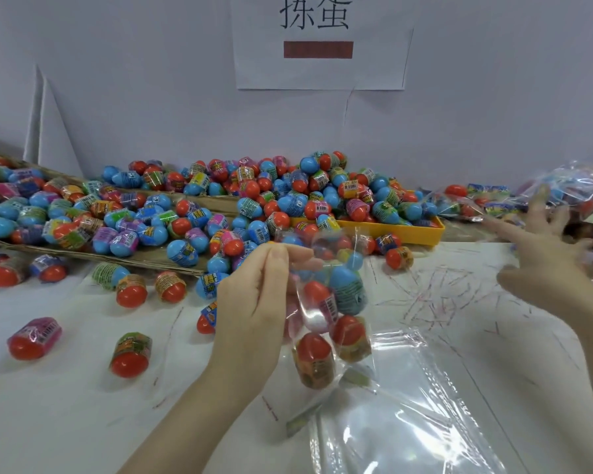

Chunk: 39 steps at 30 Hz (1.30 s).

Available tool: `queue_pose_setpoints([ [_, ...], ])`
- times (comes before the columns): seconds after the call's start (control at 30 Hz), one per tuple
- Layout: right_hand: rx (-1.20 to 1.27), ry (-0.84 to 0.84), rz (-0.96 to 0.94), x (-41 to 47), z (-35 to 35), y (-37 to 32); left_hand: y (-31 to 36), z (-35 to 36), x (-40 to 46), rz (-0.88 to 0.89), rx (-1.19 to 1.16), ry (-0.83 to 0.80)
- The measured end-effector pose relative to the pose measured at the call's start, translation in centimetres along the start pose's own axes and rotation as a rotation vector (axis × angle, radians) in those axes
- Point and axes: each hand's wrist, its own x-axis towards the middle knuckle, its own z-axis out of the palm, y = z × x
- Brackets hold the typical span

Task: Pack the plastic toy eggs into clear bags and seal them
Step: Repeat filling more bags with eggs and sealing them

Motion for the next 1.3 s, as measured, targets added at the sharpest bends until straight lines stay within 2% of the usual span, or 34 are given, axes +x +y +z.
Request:
queue_pose_setpoints([
  [0.07, 0.225, -0.135, -0.059, -0.1, -0.2, -0.2, -0.2, -0.1, 0.2, -0.075, -0.058, -0.003],
  [0.1, 0.404, -0.127, -0.060, -0.3, -0.3, -0.8, -0.3, -0.2, 0.3, -0.112, -0.089, -0.009],
  [0.13, 0.435, -0.066, -0.037, -0.4, -0.3, -1.0, -0.3, -0.2, 0.4, -0.143, -0.113, -0.015],
  [0.17, 0.420, 0.009, -0.034, -0.6, -0.2, -1.3, -0.3, -0.2, 0.5, -0.167, -0.128, -0.020],
  [0.23, 0.187, 0.126, 0.030, -0.7, 0.6, -0.8, -0.2, -0.2, 0.6, -0.206, -0.154, -0.026],
  [0.27, 0.151, 0.115, -0.001, -0.7, 1.0, -0.5, -0.1, -0.2, 0.6, -0.227, -0.170, -0.027],
  [0.3, 0.159, -0.030, 0.030, -0.1, 1.1, -0.2, -0.1, -0.2, 0.7, -0.252, -0.189, -0.029],
  [0.37, 0.179, -0.281, -0.193, 0.1, 0.7, -0.7, -0.2, -0.3, 0.7, -0.298, -0.229, -0.034],
  [0.43, 0.674, -0.414, -0.152, 0.1, 0.1, -0.4, -0.2, -0.4, 0.8, -0.315, -0.252, -0.037],
  [0.47, 0.714, -0.396, -0.145, 0.1, -0.2, 0.0, -0.1, -0.4, 0.8, -0.318, -0.255, -0.038],
  [0.5, 0.597, -0.364, -0.176, 0.3, -0.2, 1.0, -0.1, -0.4, 0.7, -0.321, -0.254, -0.038],
  [0.53, 0.522, -0.260, -0.032, -0.1, 0.3, -0.2, -0.1, -0.3, 0.7, -0.322, -0.249, -0.036],
  [0.57, 0.492, -0.356, 0.103, -0.4, 0.4, -1.6, -0.1, -0.4, 0.8, -0.323, -0.243, -0.035],
  [0.6, 0.496, -0.493, -0.015, -0.1, -0.2, -1.7, -0.2, -0.3, 0.8, -0.324, -0.243, -0.036],
  [0.63, 0.616, -0.505, -0.107, -0.9, -0.7, -2.1, -0.3, -0.3, 0.8, -0.324, -0.248, -0.035],
  [0.67, 0.875, -0.562, -0.244, -1.6, -1.4, -2.3, -0.3, -0.3, 0.9, -0.321, -0.248, -0.036],
  [0.7, 1.197, -0.702, -0.197, -2.1, -1.2, -1.9, -0.3, -0.3, 0.8, -0.318, -0.244, -0.038],
  [0.73, 1.183, -0.720, -0.032, -1.5, -0.4, -1.6, -0.3, -0.3, 0.8, -0.312, -0.240, -0.038],
  [0.77, 1.361, -0.683, 0.161, -0.2, 0.0, -0.7, -0.3, -0.2, 0.7, -0.305, -0.236, -0.036],
  [0.8, 1.127, -0.541, 0.203, -0.1, 0.3, -2.0, -0.4, -0.3, 0.8, -0.302, -0.231, -0.032],
  [0.83, 1.118, -0.349, 0.322, -1.4, 0.7, -3.9, -0.4, -0.4, 0.8, -0.302, -0.227, -0.036],
  [0.87, 1.176, -0.284, 0.210, -0.3, 0.9, -4.7, -0.4, -0.3, 0.8, -0.299, -0.231, -0.039],
  [0.9, 1.191, -0.407, 0.053, -0.2, 1.0, -5.8, -0.5, -0.3, 0.8, -0.296, -0.236, -0.034],
  [0.93, 0.782, -0.306, -0.209, -0.1, 0.7, -5.1, -0.5, -0.3, 0.8, -0.301, -0.236, -0.031],
  [0.97, 0.714, -0.198, -0.197, 0.2, 0.1, -4.6, -0.5, -0.3, 0.8, -0.307, -0.235, -0.031],
  [1.0, 0.371, -0.195, -0.255, -0.9, 0.3, -3.4, -0.5, -0.3, 0.9, -0.309, -0.237, -0.033],
  [1.03, 0.270, -0.125, -0.184, -1.5, 1.1, -3.0, -0.5, -0.3, 0.9, -0.310, -0.240, -0.035],
  [1.07, 0.125, -0.014, -0.214, -1.9, 1.8, -3.4, -0.5, -0.4, 0.9, -0.312, -0.243, -0.040],
  [1.1, 0.166, -0.010, -0.296, -2.4, 2.1, -4.1, -0.5, -0.3, 0.9, -0.313, -0.246, -0.046],
  [1.13, 0.292, -0.082, -0.370, -3.0, 1.8, -4.8, -0.5, -0.2, 0.9, -0.307, -0.245, -0.044],
  [1.23, 0.485, -0.443, -0.348, -4.5, 2.1, -7.9, -0.6, -0.3, 0.9, -0.302, -0.219, -0.024],
  [1.3, 0.609, -0.603, -0.239, -5.0, 2.3, -8.2, -0.7, -0.3, 1.1, -0.323, -0.234, -0.020],
])
